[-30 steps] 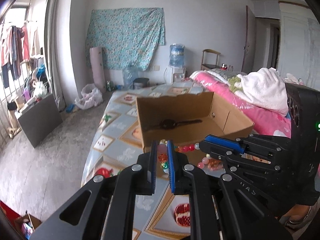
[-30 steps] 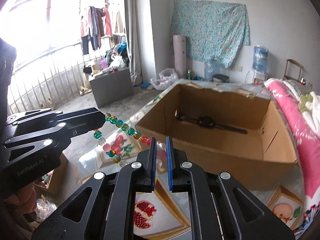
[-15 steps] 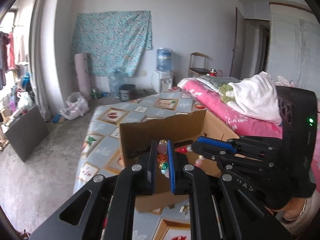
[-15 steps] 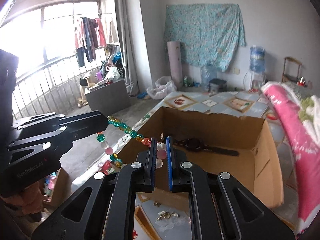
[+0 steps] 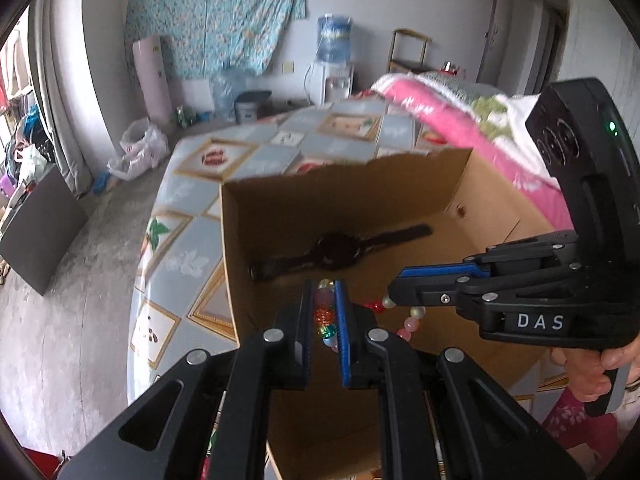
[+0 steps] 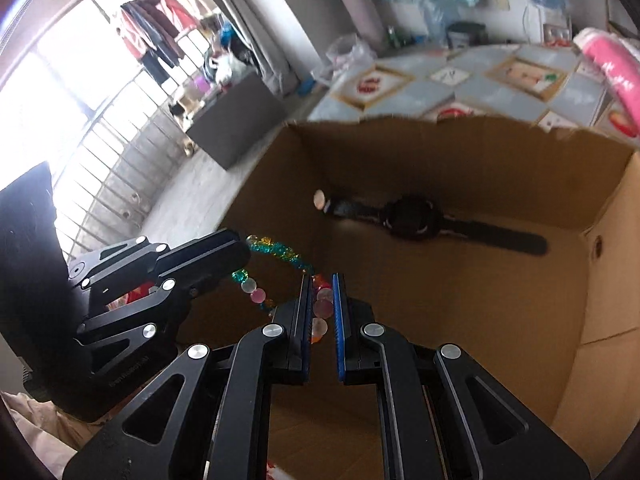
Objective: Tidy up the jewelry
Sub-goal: 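Open the left gripper to drop the bracelet and withdraw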
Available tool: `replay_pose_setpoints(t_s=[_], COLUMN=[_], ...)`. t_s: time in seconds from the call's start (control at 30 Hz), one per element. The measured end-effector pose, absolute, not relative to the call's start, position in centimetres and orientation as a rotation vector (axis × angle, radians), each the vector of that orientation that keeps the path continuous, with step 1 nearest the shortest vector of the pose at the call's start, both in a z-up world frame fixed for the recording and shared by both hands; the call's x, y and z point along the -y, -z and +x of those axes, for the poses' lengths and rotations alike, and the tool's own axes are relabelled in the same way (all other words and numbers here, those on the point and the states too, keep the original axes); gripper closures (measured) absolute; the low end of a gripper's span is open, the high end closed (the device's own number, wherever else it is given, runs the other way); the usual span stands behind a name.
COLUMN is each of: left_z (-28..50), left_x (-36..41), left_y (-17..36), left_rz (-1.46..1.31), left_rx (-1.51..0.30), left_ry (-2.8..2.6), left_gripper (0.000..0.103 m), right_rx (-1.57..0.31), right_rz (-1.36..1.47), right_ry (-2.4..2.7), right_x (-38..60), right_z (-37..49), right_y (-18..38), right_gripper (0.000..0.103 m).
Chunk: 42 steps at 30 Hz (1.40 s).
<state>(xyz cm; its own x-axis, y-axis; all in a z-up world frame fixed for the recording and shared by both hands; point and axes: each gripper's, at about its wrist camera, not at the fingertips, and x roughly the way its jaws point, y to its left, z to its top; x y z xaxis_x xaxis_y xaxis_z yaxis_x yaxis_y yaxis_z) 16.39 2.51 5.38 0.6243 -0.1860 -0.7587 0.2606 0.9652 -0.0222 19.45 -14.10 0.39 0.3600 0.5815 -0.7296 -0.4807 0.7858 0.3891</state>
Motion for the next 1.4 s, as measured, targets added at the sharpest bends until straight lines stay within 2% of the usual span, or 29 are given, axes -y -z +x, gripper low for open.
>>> replay_pose_setpoints(t_s=[0.17, 0.2, 0.27, 0.3, 0.4, 0.63, 0.87, 1.0, 1.4], left_z=[17.4, 17.5, 17.6, 17.5, 17.2, 14.7, 11.0, 9.2, 5.2], left_x=[-2.6, -2.7, -3.2, -3.4, -3.8, -5.4, -6.4, -7.0, -8.1], left_y=[-3.9, -3.9, -3.9, -4.0, -4.6, -7.2, -9.6, -9.9, -7.0], left_rz=[0.122, 0.118, 0.104, 0.099, 0.092, 0.053, 0.017, -0.008, -0.049], left_rx=[-0.903, -0.905, -0.898, -0.888, -0.86, -0.749, -0.653, -0.642, -0.689], left_ry=[0.241, 0.24, 0.236, 0.235, 0.228, 0.182, 0.164, 0.164, 0.171], left_gripper=[0.091, 0.088, 0.075, 0.071, 0.07, 0.057, 0.033, 0.024, 0.019], right_rx=[-1.059, -1.056, -1.053, -1.052, -1.028, -0.9, -0.784, -0.743, -0.694], right_rz=[0.161, 0.159, 0.172, 0.178, 0.194, 0.241, 0.28, 0.292, 0.218], right_ry=[-0.701, -0.691, -0.683, -0.682, -0.667, -0.625, -0.608, -0.6, -0.643], right_x=[13.8, 13.9, 14.2, 14.3, 15.0, 17.9, 20.4, 21.4, 22.6], right_z=[19.9, 19.9, 20.0, 20.0, 19.5, 17.5, 14.6, 13.0, 5.9], right_y=[0.5, 0.4, 0.3, 0.3, -0.1, -2.3, -4.3, -4.8, -3.9], right_gripper=[0.093, 0.091, 0.087, 0.087, 0.086, 0.068, 0.058, 0.047, 0.04])
